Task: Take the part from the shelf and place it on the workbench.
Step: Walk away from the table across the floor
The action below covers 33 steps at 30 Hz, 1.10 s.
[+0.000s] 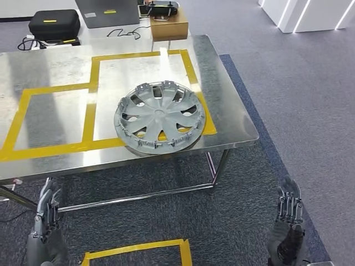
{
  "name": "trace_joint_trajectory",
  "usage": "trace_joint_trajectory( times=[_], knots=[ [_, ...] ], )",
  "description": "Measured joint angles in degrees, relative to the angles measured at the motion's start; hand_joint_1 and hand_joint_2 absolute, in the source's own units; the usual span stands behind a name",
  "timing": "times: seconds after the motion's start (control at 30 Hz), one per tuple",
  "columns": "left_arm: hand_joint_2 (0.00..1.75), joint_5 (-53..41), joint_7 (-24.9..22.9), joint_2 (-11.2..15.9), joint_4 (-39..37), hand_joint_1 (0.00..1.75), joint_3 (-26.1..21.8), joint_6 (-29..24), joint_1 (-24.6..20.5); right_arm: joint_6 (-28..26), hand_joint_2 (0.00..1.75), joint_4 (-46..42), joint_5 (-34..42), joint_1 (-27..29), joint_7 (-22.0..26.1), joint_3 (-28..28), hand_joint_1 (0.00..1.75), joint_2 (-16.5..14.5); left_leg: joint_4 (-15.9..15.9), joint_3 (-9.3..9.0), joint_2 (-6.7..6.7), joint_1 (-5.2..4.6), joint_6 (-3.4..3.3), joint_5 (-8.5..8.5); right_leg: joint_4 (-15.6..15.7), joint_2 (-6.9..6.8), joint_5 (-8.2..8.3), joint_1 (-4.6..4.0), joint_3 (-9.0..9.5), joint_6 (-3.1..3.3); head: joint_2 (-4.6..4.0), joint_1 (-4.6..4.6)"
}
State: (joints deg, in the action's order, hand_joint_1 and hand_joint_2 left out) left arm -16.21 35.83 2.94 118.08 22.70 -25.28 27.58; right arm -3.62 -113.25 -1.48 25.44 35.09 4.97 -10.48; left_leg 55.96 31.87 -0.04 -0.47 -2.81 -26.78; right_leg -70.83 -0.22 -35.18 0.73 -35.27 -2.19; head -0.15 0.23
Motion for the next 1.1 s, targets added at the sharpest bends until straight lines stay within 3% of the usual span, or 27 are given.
trace_joint_trajectory(
  times=[0.03,0.1,0.17,0.23,0.27,0.33,0.4,0.43,0.47,0.5,0.57,0.63,0.73,0.77,0.83,0.9,0.93,0.97,1.0,1.03,1.1],
  knots=[
    [0.00,0.5,0.0,-0.1,-0.3,0.00,-0.2,0.3,0.0,0.0,0.00,0.3,-0.1,-0.1,-0.2,-0.2,0.00,0.0,0.2,0.44,-0.18,-0.17,0.00,0.34,4.1,0.27,1.62,-0.26,2.86,0.59,0.00,0.02],
    [0.00,1.6,0.0,-0.5,-1.1,0.00,-1.1,1.3,-0.2,0.0,0.00,1.1,-0.3,-0.5,-0.7,-0.7,0.00,0.0,0.5,1.18,-0.52,-0.43,0.24,1.00,12.6,1.08,3.25,-0.78,8.48,1.68,0.01,-0.04],
    [0.00,2.5,-0.1,-1.2,-2.2,0.00,-2.4,3.0,-0.2,0.2,0.00,2.3,-0.4,-0.9,-1.4,-1.4,0.00,0.0,0.7,1.62,-0.74,-0.31,0.80,1.74,16.1,1.45,3.34,-1.18,10.22,1.96,0.00,0.01],
    [0.00,3.3,-0.2,-2.3,-4.0,0.00,-4.7,6.1,-0.2,1.2,0.00,4.6,-0.4,-1.4,-2.4,-2.8,0.00,-0.2,0.7,1.93,-1.00,-0.22,1.48,2.17,16.6,1.01,4.25,-1.07,9.56,2.16,-0.01,0.19],
    [0.00,3.3,-0.1,-3.1,-5.1,0.00,-6.3,7.9,-0.2,1.9,0.00,6.2,-0.5,-1.8,-2.7,-3.8,0.00,-0.4,1.2,2.25,-1.03,-0.22,1.85,1.37,16.9,0.72,4.83,-0.86,9.22,2.49,-0.01,0.12],
    [0.00,2.8,0.0,-4.7,-7.7,0.00,-9.8,11.1,-0.2,3.5,0.00,9.3,-0.9,-2.5,-2.8,-5.9,0.00,-0.9,5.4,3.64,-0.91,0.07,2.70,-3.01,17.3,0.03,6.00,-0.49,8.22,2.98,-0.01,-0.35],
    [0.00,1.9,0.2,-6.4,-10.4,0.00,-13.4,13.7,-0.4,4.8,0.00,12.6,-1.8,-3.1,-2.9,-8.3,0.00,-1.4,12.6,5.24,-0.76,0.65,3.60,-7.91,17.3,-0.56,6.89,-0.43,7.04,3.07,0.00,-0.85],
    [0.00,1.3,0.3,-7.3,-11.7,0.00,-15.2,15.0,-0.4,5.5,0.00,14.4,-2.6,-3.4,-3.0,-9.6,0.00,-1.7,15.1,5.43,-0.72,0.93,3.95,-8.74,17.1,-0.84,7.28,-0.37,6.54,2.94,0.00,-0.92],
    [0.00,0.6,0.3,-8.2,-13.0,0.00,-17.0,16.2,-0.5,6.2,0.00,16.1,-3.6,-3.8,-3.2,-10.9,0.00,-2.0,15.9,4.83,-0.69,1.19,4.26,-8.29,16.8,-1.07,7.63,-0.26,5.98,2.73,0.00,-0.96],
    [0.00,-0.1,0.3,-9.2,-14.1,0.00,-18.7,17.4,-0.7,6.8,0.00,17.7,-4.6,-4.2,-3.4,-12.2,0.00,-2.3,14.3,3.24,-0.59,1.43,4.53,-6.85,16.3,-1.25,7.91,-0.11,5.39,2.49,0.00,-0.99],
    [0.00,-1.4,0.6,-10.8,-16.2,0.00,-21.9,19.3,-1.1,7.6,0.00,20.5,-6.7,-5.1,-3.4,-14.5,0.00,-2.8,6.7,-1.92,-0.17,1.79,4.93,-4.16,15.2,-1.51,8.28,0.12,4.06,1.96,0.00,-1.07],
    [0.00,-2.5,1.1,-12.3,-17.9,0.00,-24.9,20.8,-1.6,7.9,0.00,23.1,-8.9,-5.9,-3.0,-16.6,0.00,-3.3,0.8,-5.05,0.13,1.72,4.47,-3.69,14.2,-1.65,8.67,0.05,2.92,1.27,-0.01,-1.21],
    [0.00,-4.2,1.6,-14.5,-20.3,0.00,-29.0,22.9,-2.2,7.6,0.00,26.8,-12.2,-7.2,-2.5,-19.5,0.00,-3.9,0.0,-4.37,0.17,1.45,2.76,-3.47,13.9,-1.61,9.44,0.09,2.20,0.00,0.00,-1.03],
    [0.00,-5.0,1.8,-15.2,-21.2,0.00,-30.4,23.7,-2.6,7.4,0.00,28.3,-13.4,-7.7,-2.5,-20.4,0.00,-4.0,-0.1,-4.00,0.22,1.44,2.08,-3.08,13.5,-1.41,8.84,0.19,1.83,-0.33,0.00,-0.93],
    [0.00,-6.7,2.1,-16.5,-23.4,0.00,-33.4,25.2,-3.7,7.0,0.00,31.6,-15.3,-8.9,-2.4,-22.5,0.00,-4.0,-0.3,-3.01,0.28,1.42,0.88,-2.10,9.3,-0.74,4.98,0.32,0.09,-0.70,0.00,-0.43],
    [0.00,-8.3,2.7,-17.6,-26.1,0.00,-36.8,26.7,-4.9,6.8,0.00,35.3,-16.4,-10.2,-1.9,-24.8,0.00,-4.0,-0.2,-1.71,0.23,1.09,0.34,-1.11,1.7,-0.23,0.10,0.30,-2.37,-0.77,-0.01,0.27],
    [0.00,-8.9,3.0,-18.0,-27.4,0.00,-38.6,27.5,-5.3,6.9,0.00,37.1,-16.8,-10.8,-1.5,-25.9,0.00,-4.0,-0.1,-1.02,0.22,0.88,0.23,-0.62,-1.3,-0.14,-1.04,0.29,-3.01,-0.73,-0.01,0.50],
    [0.00,-9.5,3.4,-18.5,-28.6,0.00,-40.2,28.2,-5.8,6.9,0.00,38.7,-17.3,-11.3,-1.0,-27.0,0.00,-4.0,-0.1,-0.37,0.19,0.67,0.18,-0.17,-2.4,-0.11,-0.91,0.23,-2.74,-0.59,-0.01,0.57],
    [0.00,-10.0,3.7,-18.9,-29.6,0.00,-41.7,28.8,-6.2,7.0,0.00,40.2,-17.7,-11.7,-0.7,-27.9,0.00,-4.0,0.1,0.24,0.13,0.47,0.16,0.25,-1.2,-0.07,0.27,0.14,-1.34,-0.31,0.00,0.61],
    [0.00,-10.6,3.9,-19.3,-30.6,0.00,-43.1,29.3,-6.6,7.0,0.00,41.6,-18.1,-12.2,-0.4,-28.9,0.00,-4.0,0.2,0.73,0.02,0.29,0.18,0.63,2.2,0.06,1.96,-0.03,1.23,0.18,0.00,0.65],
    [0.00,-11.8,4.1,-20.0,-32.7,0.00,-45.9,30.2,-7.8,7.1,0.00,44.4,-19.1,-13.4,-0.2,-30.8,0.00,-3.9,0.4,1.53,-0.19,0.02,0.43,1.39,11.4,0.56,3.68,-0.47,7.23,1.27,0.00,0.68]
  ],
)
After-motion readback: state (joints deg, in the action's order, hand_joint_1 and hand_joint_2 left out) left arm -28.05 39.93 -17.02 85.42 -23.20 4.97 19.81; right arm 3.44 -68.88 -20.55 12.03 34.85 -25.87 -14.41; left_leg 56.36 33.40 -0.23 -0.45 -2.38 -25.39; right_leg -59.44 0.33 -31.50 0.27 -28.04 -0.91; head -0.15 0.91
